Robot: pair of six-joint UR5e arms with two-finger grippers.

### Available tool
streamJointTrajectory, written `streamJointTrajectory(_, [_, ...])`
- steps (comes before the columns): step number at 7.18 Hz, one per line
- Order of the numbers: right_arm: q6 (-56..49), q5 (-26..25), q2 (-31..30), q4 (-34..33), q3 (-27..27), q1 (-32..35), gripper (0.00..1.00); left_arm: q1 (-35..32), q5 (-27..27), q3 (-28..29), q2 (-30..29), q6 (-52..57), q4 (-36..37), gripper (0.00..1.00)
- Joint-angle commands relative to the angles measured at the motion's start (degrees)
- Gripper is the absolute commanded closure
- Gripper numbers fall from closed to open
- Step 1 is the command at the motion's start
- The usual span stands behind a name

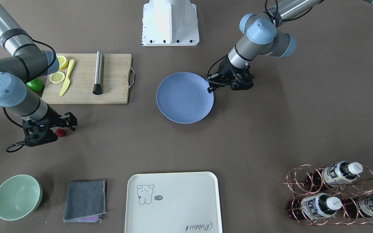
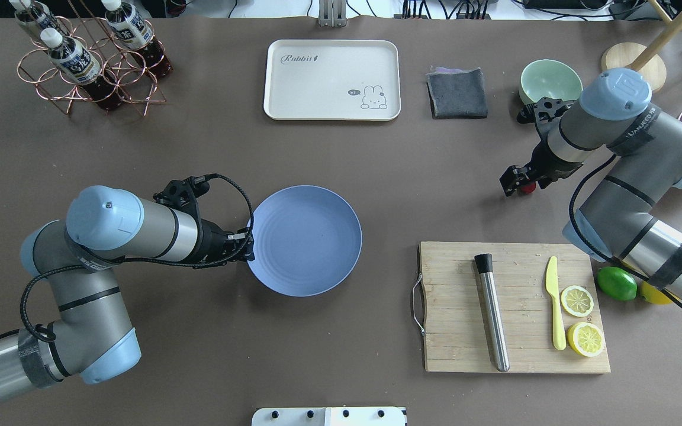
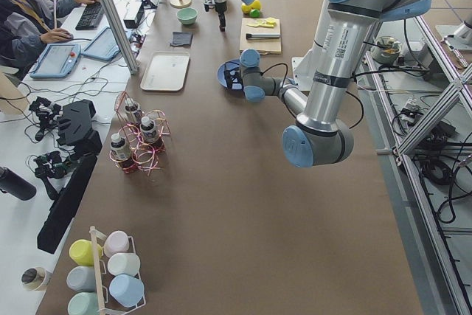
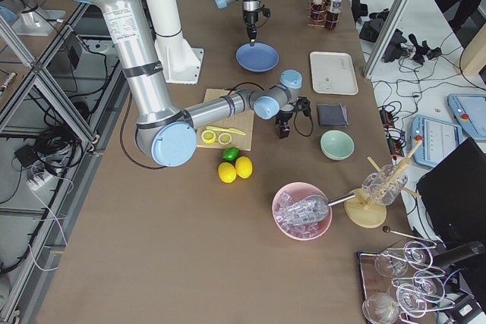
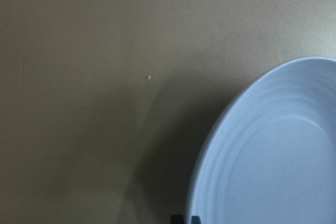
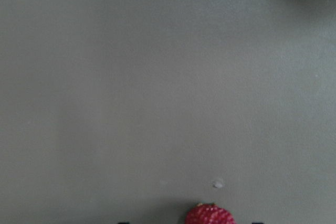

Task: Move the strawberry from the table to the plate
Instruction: 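Push the blue plate centerward with left gripper while right gripper grasps strawberry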

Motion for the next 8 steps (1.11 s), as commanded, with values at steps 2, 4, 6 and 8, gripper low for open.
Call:
streamJointTrajectory(2, [-0.38, 0.14, -0.05, 0.00, 0.24, 0.25, 1.00, 0.48, 0.22, -0.04, -0.15, -0.09, 0.15, 0.97])
streamJointTrajectory(4, [0.23, 0.14, 1.61, -0.08, 0.50, 0.43, 1.00, 0.31, 0.13, -0.13, -0.33, -0.10, 0.15, 0.04])
streamJointTrajectory(6, [4.85, 0.58, 6.16, -0.78, 0.42, 0.08, 1.00, -0.31, -0.48, -1.97, 0.28, -0.10, 0.15, 0.03])
streamJointTrajectory(8, [15.29, 0.24, 11.62, -0.87, 0.94, -3.94, 1.00, -7.21, -8.26, -1.89, 0.64, 0.87, 0.32, 0.03])
